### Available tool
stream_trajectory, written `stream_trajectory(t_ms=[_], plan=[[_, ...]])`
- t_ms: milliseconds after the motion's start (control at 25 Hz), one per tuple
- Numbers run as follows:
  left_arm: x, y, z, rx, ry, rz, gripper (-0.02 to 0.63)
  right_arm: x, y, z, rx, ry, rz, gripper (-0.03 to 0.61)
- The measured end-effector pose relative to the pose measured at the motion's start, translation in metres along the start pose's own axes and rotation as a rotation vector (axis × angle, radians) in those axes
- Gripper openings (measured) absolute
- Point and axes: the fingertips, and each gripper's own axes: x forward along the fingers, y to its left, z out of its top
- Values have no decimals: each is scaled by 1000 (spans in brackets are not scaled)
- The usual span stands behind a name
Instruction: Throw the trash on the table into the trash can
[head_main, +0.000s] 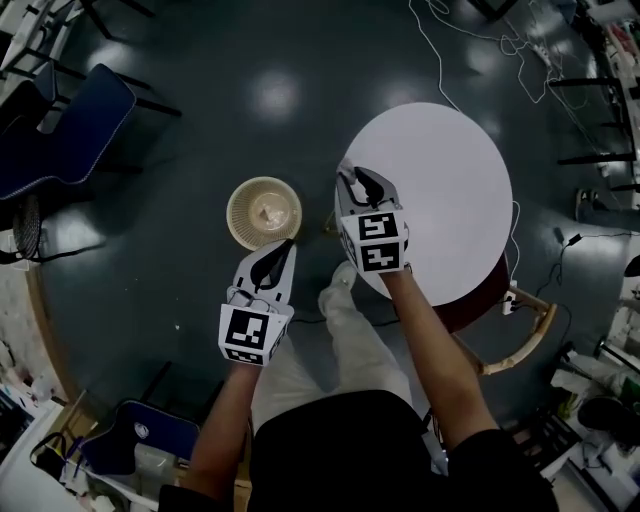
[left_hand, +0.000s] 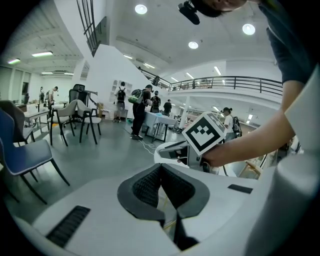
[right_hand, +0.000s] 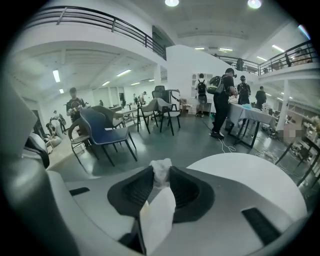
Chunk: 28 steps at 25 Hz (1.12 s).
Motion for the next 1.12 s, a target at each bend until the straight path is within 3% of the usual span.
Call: stream_trajectory(t_ms=[600, 1120], plan=[[-46, 111, -74, -107, 36, 100, 15, 78, 125, -37, -34, 68, 106, 115], [-32, 188, -160, -92, 115, 86, 15, 164, 177, -117, -16, 147, 131, 115]])
